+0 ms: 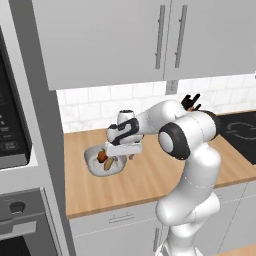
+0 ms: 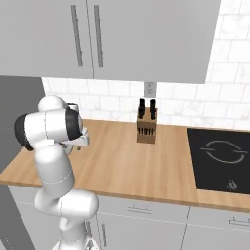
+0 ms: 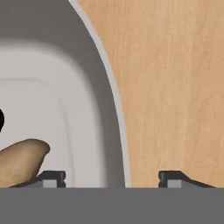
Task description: Take the meat container that has the steak and place it on the second highest rack of the freezer. Then take the vegetable container that has the bell pepper and sweet potato and place it on the highest rack of the freezer.
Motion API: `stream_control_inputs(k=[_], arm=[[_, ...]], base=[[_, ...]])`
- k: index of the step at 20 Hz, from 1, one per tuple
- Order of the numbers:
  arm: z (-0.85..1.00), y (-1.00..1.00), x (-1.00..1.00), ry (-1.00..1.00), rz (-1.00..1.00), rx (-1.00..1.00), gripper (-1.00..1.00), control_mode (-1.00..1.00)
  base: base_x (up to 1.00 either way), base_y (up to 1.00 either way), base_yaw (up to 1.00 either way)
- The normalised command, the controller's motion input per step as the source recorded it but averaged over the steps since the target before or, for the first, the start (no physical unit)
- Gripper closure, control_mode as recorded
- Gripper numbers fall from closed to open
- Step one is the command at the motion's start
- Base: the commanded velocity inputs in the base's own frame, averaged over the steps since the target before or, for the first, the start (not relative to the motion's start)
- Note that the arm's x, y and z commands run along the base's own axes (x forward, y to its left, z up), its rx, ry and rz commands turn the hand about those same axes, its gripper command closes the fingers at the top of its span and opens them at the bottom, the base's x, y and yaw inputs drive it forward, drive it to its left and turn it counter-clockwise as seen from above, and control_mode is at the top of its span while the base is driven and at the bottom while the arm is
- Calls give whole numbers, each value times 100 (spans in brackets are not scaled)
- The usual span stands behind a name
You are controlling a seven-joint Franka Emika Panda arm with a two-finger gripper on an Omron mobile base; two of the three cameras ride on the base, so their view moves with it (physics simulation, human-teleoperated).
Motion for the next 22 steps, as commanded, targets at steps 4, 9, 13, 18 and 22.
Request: stream_control_inputs(k=[4, 9, 13, 18, 22], arm=[[0, 0, 0, 0, 0, 0, 100, -100], [0, 0, 0, 0, 0, 0, 100, -100], [2, 0, -9, 0, 0, 0, 100, -100], [53, -10, -31, -8, -7, 0, 100, -100], [61, -45, -23, -3, -24, 1, 100, -100]], base=[[0, 0, 0], [0, 0, 0], [0, 0, 0], [0, 0, 0], [0, 0, 0]])
